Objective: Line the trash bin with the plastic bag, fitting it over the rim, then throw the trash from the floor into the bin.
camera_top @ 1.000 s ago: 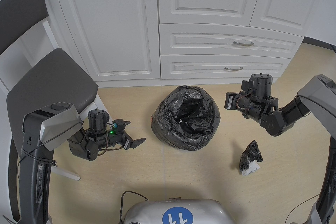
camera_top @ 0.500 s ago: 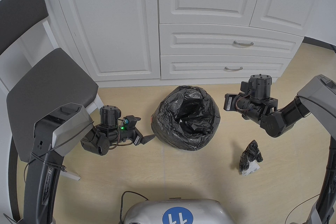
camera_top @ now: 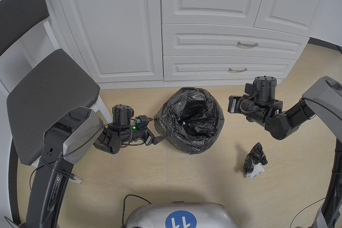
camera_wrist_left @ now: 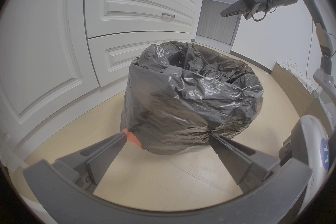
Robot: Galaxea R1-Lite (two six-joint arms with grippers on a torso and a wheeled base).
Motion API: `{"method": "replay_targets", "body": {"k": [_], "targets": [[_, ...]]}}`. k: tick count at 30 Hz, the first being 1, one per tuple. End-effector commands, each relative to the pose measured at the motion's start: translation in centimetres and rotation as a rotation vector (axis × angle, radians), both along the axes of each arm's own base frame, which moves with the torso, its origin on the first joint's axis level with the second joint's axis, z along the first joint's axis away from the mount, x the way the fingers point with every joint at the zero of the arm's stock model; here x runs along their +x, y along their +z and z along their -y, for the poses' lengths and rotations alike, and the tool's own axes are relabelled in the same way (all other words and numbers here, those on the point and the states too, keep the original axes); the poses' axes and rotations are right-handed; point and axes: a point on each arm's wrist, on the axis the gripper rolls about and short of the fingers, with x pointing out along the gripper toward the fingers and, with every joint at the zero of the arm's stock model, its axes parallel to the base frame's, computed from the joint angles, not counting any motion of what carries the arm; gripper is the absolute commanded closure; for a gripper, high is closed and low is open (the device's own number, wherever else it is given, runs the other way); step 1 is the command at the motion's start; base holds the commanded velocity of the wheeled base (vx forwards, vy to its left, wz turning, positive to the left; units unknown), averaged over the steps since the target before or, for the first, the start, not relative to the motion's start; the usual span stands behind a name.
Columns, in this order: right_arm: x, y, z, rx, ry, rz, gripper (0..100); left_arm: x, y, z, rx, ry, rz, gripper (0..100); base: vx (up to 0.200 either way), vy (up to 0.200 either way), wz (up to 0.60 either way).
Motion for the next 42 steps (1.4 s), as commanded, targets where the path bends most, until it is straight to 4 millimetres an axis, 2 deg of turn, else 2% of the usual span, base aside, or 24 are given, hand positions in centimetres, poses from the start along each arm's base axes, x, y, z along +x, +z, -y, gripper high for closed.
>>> {"method": "replay_targets", "body": {"k": [1,2,3,19,26,27,34,42], "targets": [[0.1,-0.3,0.0,-0.001,0.000,-0.004,100,0.7,-0.7,0.4,0.000,-0.004,-0.001,0,0.000,0.000,0.00],[0.1,-0.3,0.0,-0.001,0.000,-0.004,100,0.9,-0.7,0.4,0.001,-0.002,-0.003,0,0.000,0.000,0.00],[0.1,-0.3,0.0,-0.001,0.000,-0.004,100,1.0,-0.6,0.4,0.001,-0.002,-0.003,100,0.000,0.000,0.00],[0.0,-0.4,-0.1,0.002,0.019,-0.010,100,1.1,-1.0,-0.2,0.003,0.007,-0.013,100,0.000,0.000,0.00],[-0.1,-0.4,-0.1,0.003,0.020,-0.012,100,0.3,-1.0,-2.0,-0.034,-0.020,0.007,100,0.000,0.000,0.00],[-0.1,-0.4,-0.1,0.001,0.021,-0.011,100,0.3,-1.0,-2.2,-0.034,-0.021,0.015,0,0.000,0.000,0.00],[-0.2,-0.6,-0.3,0.000,0.027,-0.017,100,0.7,-0.9,-2.5,-0.037,-0.014,0.027,0,0.000,0.000,0.00],[-0.1,-0.6,-0.3,0.000,0.025,-0.017,100,2.5,-2.0,-1.0,-0.046,-0.038,0.067,0,0.000,0.000,0.00]]}}
